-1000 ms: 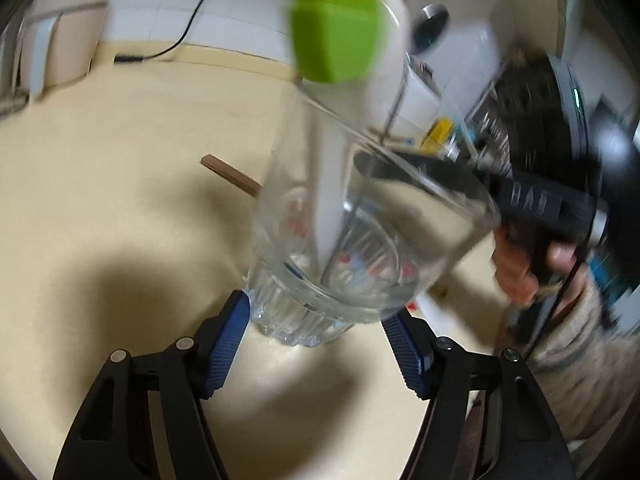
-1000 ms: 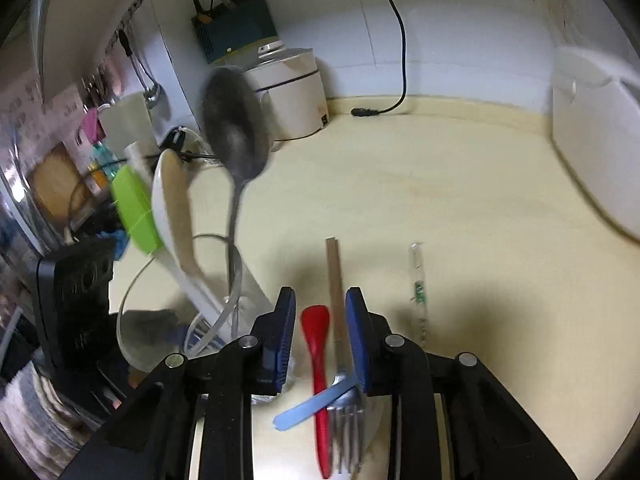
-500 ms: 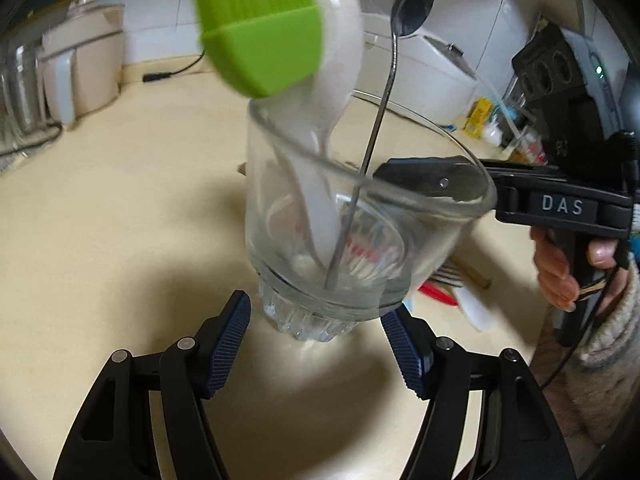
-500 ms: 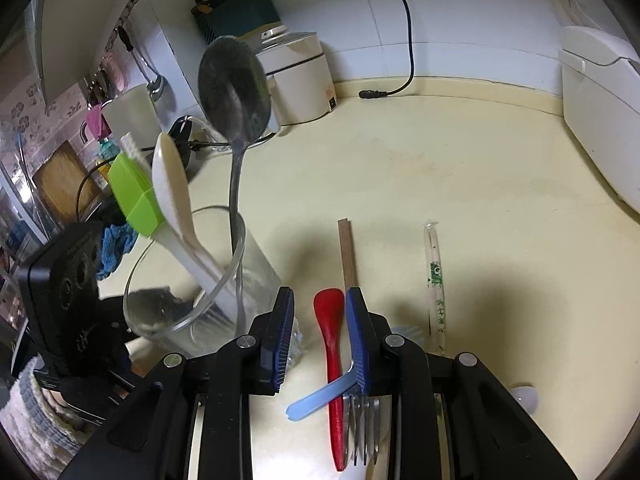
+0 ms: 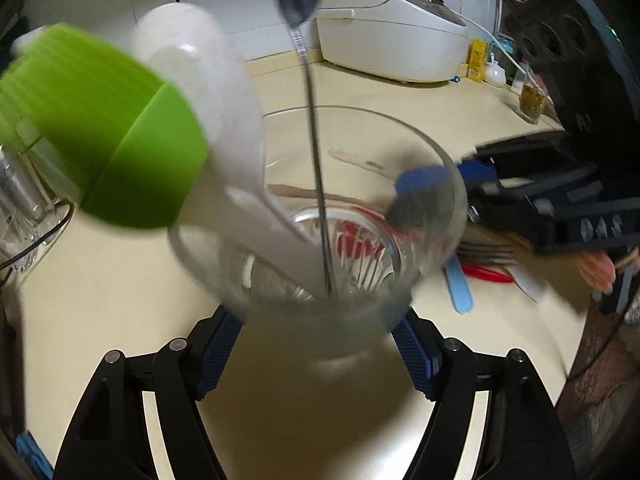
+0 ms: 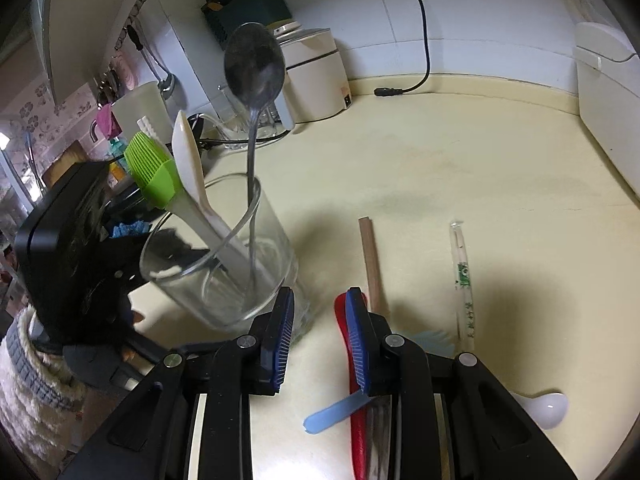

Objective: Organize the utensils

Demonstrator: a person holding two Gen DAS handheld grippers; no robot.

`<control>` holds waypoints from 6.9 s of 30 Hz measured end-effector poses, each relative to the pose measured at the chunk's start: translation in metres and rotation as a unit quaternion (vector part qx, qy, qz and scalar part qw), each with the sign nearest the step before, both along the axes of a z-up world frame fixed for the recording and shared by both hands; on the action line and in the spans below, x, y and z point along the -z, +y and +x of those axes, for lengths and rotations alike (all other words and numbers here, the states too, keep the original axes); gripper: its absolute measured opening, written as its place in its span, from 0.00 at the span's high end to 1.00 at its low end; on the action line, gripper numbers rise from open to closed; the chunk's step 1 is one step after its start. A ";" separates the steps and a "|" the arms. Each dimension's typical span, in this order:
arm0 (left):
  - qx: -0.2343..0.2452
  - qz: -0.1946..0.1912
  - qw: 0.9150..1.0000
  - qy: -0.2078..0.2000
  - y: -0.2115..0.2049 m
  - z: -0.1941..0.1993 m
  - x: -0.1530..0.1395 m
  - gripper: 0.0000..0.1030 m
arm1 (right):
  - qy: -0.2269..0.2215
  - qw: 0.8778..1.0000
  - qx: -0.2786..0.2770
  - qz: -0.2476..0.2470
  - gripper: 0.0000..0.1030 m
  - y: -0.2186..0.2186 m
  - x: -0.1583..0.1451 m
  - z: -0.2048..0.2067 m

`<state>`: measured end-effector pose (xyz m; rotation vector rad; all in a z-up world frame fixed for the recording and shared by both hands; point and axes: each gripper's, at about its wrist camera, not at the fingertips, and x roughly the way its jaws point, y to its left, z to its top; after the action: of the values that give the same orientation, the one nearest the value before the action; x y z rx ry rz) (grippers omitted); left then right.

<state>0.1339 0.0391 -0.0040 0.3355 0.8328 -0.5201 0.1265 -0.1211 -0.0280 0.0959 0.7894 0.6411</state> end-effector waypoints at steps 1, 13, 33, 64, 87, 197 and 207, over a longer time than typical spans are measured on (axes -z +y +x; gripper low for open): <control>0.000 -0.004 1.000 -0.004 0.001 0.004 0.000 0.25 | 0.000 1.000 -0.003 0.001 0.73 0.001 0.001 0.000; 0.008 -0.032 0.999 0.019 0.001 0.019 0.019 0.25 | 0.014 1.000 -0.015 0.014 0.73 0.002 0.007 0.008; -0.016 -0.067 0.997 0.028 -0.003 0.019 0.018 0.32 | 0.033 0.982 0.148 0.114 0.73 -0.121 -0.016 0.012; -0.016 -0.073 0.997 0.032 0.011 0.016 0.020 0.32 | 0.044 0.995 0.064 -0.064 0.68 -0.032 0.033 -0.006; -0.016 -0.059 0.997 0.050 0.011 0.021 0.026 0.32 | 0.055 0.996 0.056 -0.043 0.70 -0.027 0.030 0.002; -0.018 -0.081 0.995 0.059 0.026 0.021 0.025 0.32 | 0.075 0.978 0.165 -0.105 0.68 -0.037 0.034 0.065; -0.017 -0.088 0.994 0.062 0.030 0.023 0.026 0.32 | 0.028 0.971 0.156 -0.181 0.85 -0.022 0.040 0.076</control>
<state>0.1572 0.0692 -0.0300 0.1287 0.9047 -0.5829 0.2021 -0.1435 -0.0675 -0.0944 0.9112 0.1912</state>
